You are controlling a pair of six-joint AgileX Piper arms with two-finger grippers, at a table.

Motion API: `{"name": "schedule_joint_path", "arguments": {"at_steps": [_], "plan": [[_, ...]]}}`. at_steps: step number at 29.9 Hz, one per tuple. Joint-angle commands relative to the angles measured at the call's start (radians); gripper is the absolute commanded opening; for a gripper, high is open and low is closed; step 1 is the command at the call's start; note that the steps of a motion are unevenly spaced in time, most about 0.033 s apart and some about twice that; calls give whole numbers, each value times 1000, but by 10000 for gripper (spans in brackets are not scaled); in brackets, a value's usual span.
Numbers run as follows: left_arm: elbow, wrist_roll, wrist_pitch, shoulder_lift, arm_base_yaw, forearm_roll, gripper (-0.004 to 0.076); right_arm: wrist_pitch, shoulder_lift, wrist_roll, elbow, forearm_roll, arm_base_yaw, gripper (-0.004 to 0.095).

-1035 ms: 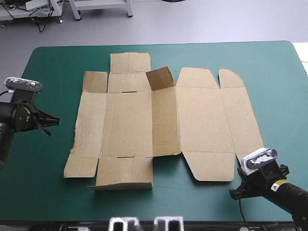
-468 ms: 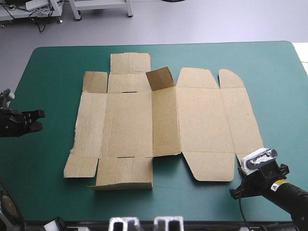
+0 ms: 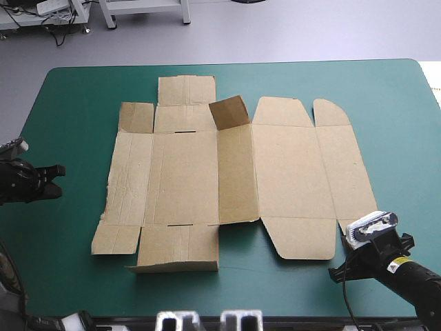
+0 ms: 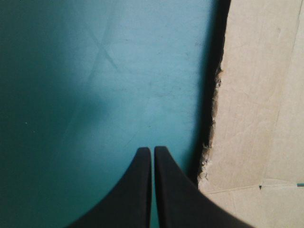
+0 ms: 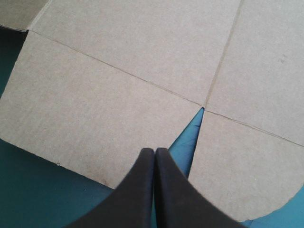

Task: Fold the box

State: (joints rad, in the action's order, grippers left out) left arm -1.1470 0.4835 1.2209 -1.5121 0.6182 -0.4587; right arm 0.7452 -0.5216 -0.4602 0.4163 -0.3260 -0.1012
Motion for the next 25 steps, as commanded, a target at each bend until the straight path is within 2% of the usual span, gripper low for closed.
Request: {"name": "schedule_joint_path", "arguments": {"at_steps": [1,4,8,10,25], "plan": [[-23,-5,75,12,-1,-33,42,-52,-4,-12,23,-17,-1,-9],[-4,-5,80,-9,-25,-36,152,-52,-4,-12,23,-17,-1,-9],[22,-5,80,-44,-70,-34,372,-52,-4,-12,23,-17,-1,-9],[24,-5,80,-61,-88,-34,426,-52,-4,-12,23,-17,-1,-9],[26,23,80,-166,-177,-129,415,-52,-4,-10,23,-17,-1,-9]]}}
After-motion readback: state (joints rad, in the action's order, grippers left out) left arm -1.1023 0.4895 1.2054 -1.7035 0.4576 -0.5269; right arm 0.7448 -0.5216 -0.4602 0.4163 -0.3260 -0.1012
